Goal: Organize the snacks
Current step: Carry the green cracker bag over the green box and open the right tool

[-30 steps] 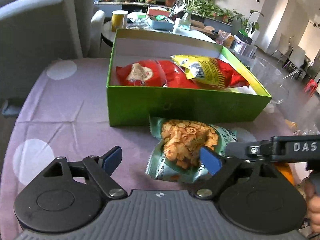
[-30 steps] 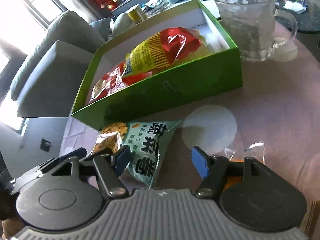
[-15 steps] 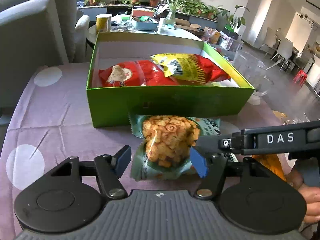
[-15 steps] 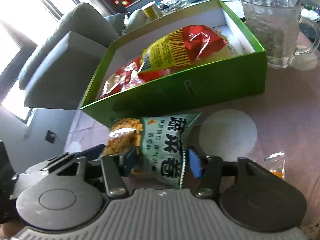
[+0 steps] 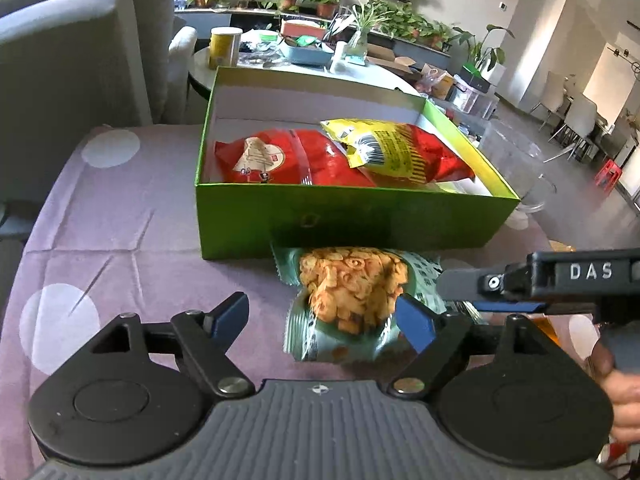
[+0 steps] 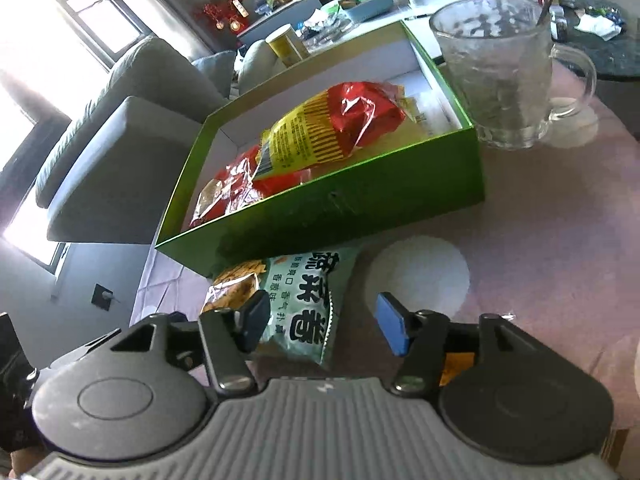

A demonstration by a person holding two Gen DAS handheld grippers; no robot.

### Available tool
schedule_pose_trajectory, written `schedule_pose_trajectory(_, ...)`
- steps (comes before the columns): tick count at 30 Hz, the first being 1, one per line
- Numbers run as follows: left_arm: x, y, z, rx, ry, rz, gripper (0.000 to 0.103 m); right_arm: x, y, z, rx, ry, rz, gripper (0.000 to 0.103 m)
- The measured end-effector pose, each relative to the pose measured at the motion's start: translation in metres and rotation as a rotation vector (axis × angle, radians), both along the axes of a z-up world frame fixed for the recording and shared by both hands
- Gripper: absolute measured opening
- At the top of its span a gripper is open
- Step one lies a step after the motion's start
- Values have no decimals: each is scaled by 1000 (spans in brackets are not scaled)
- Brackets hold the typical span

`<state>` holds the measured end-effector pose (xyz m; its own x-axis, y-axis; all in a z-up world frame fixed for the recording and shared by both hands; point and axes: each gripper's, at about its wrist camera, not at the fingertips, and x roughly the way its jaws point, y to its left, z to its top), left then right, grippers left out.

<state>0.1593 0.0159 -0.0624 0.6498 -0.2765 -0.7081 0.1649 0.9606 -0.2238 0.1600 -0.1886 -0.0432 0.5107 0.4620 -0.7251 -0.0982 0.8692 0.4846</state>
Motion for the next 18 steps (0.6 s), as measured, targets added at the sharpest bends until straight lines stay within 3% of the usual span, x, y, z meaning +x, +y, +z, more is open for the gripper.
schedule_pose_trajectory(3, 8, -6, -8, 10, 20, -30, 78, 7, 6, -5, -10, 15, 10, 62)
schedule_pose_trajectory(7, 11, -5, -12, -22, 20, -38, 68, 14, 16, -13, -29, 31, 30, 61)
schedule_pose_trajectory(10, 9, -4, -8, -46, 15, -64, 56, 17, 14, -13, 14, 24, 48, 50)
schedule_pose_trajectory(18, -9, -10, 10, -50, -27, -78, 54, 2, 17, 4, -17, -36, 75, 47)
